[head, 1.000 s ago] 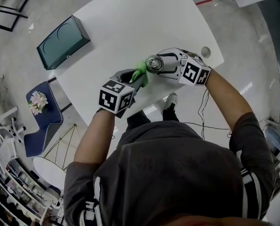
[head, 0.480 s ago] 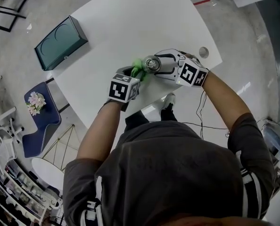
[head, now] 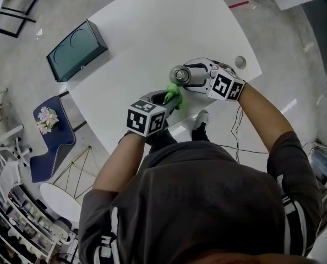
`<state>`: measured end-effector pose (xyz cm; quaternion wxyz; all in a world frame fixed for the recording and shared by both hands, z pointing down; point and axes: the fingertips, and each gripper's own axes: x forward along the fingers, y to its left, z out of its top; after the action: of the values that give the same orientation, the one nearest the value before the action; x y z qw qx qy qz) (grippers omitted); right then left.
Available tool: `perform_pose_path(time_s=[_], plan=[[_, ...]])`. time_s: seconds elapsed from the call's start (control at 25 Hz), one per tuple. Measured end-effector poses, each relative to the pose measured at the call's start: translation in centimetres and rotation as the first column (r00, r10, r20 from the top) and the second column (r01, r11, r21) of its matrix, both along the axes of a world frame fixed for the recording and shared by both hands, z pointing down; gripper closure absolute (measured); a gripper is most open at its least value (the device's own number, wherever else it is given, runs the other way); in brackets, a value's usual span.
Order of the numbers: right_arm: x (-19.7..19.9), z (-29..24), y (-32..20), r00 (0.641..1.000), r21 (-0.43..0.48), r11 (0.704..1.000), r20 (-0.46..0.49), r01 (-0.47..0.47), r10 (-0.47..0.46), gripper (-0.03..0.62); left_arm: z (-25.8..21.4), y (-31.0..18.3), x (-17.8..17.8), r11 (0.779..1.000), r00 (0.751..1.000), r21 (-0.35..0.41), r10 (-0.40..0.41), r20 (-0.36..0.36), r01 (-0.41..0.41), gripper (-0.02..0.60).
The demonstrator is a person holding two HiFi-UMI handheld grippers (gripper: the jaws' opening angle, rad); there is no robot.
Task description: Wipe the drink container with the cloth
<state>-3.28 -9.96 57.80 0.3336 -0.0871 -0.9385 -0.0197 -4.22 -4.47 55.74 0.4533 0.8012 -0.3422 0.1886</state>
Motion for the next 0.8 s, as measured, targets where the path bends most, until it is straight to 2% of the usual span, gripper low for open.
perform_pose_path(time_s=[0.2, 0.28, 0.4, 0.64, 0.8], plan=[[-0.3, 0.0, 0.0, 1.000, 0.003, 1.000, 0.006, -0.007, 0.007, 0.307, 4.5, -0.7, -1.4, 0.999, 0.998, -0.050, 0.007, 0.065, -0.004, 0.491], [-0.3, -0.1, 0.0, 1.000, 0.005, 1.000, 0.010, -0.016, 0.016, 0.306, 5.3, -1.2, -2.2, 0.998, 0.998, -0.063, 0.007, 0.060, -0.003, 0.491], [-0.4, -0.3, 0.0, 0.999, 0.012, 1.000, 0.028, -0.029, 0.028, 0.306, 4.2, -1.8, -3.2, 0.997, 0.997, -0.045, 0.063, 0.050, -0.061, 0.491], [-0.3, 0.0, -0.1, 0.999, 0.013, 1.000, 0.044, -0.026, 0.025, 0.306, -1.3, -8.7, -6.4, 0.993, 0.993, 0.080, 0.088, -0.080, -0.081, 0.491], [-0.4, 0.1, 0.0, 0.999, 0.009, 1.000, 0.039, -0.021, 0.020, 0.306, -1.8, -12.0, -4.1, 0.986, 0.960, 0.029, 0.168, -0.225, -0.165, 0.491]])
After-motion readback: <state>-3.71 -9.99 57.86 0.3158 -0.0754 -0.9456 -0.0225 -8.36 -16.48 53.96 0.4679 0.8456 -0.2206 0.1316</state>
